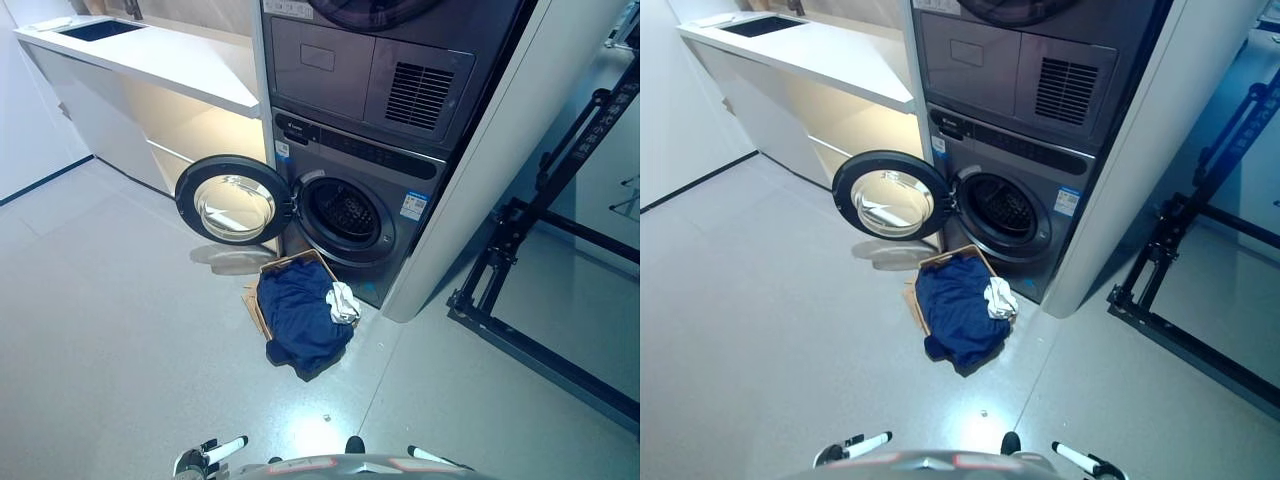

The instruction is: Put the clothes in the basket into the washing machine.

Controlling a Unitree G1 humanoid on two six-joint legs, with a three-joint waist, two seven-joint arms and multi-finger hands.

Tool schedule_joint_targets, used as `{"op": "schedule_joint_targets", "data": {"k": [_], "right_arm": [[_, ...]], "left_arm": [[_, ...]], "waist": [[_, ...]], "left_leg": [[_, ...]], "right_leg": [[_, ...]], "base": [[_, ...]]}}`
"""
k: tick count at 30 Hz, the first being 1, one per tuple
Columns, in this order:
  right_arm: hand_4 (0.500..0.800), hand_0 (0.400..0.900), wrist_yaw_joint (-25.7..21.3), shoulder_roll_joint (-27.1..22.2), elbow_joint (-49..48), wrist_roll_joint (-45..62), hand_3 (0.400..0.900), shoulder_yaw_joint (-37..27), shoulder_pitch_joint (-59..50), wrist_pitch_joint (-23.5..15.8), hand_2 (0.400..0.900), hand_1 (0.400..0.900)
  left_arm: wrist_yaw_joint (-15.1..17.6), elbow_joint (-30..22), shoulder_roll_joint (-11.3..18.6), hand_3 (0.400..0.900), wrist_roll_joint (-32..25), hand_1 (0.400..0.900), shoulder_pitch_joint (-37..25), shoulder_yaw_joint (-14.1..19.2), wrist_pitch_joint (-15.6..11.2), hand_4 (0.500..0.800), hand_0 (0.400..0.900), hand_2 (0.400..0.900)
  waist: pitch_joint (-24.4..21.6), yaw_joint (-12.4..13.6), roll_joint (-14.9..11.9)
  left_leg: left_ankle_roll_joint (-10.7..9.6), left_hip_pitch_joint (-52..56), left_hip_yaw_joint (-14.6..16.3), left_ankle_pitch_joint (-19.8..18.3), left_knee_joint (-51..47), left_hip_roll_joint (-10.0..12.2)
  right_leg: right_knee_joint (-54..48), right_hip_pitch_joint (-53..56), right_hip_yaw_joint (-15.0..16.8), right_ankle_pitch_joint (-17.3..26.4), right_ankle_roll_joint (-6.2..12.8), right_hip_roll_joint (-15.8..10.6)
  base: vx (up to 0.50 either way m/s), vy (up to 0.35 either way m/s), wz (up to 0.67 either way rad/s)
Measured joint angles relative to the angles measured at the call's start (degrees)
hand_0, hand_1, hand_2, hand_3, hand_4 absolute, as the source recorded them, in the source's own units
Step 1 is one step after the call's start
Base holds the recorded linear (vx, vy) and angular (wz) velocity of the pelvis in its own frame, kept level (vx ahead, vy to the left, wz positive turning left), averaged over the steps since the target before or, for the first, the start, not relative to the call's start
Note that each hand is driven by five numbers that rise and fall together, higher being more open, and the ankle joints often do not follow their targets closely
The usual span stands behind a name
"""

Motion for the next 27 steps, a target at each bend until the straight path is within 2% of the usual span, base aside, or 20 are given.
{"op": "schedule_joint_targets", "data": {"k": [4, 27], "right_arm": [[0.8, 0.9, 0.2, 0.0, 0.0, 0.0, 0.9, 0.0, 0.1, 0.0, 0.9, 0.9], [0.8, 0.9, 1.0, 0.0, 0.0, -0.7, 0.9, 0.1, 0.2, 0.0, 0.9, 0.9]], "left_arm": [[-0.2, 0.0, 0.0, 0.9, 1.1, 0.9, 0.1, -0.7, 0.8, 0.8, 0.9, 0.9], [-1.0, 0.1, 0.0, 0.9, 1.1, 0.9, 0.7, -0.7, 0.8, 0.8, 0.9, 0.9]], "waist": [[0.0, 0.0, 0.0], [-0.2, -0.2, -0.3]], "left_leg": [[0.0, -0.1, 0.0, 0.0, 0.0, 0.0], [0.0, -0.1, 0.1, 0.0, 0.0, 0.0]], "right_leg": [[0.0, -0.1, 0.0, 0.0, 0.01, 0.0], [0.0, -0.2, 0.1, 0.0, 0.01, 0.0]], "base": [[0.0, 0.0, 0.0], [0.0, -0.004, 0.0]]}}
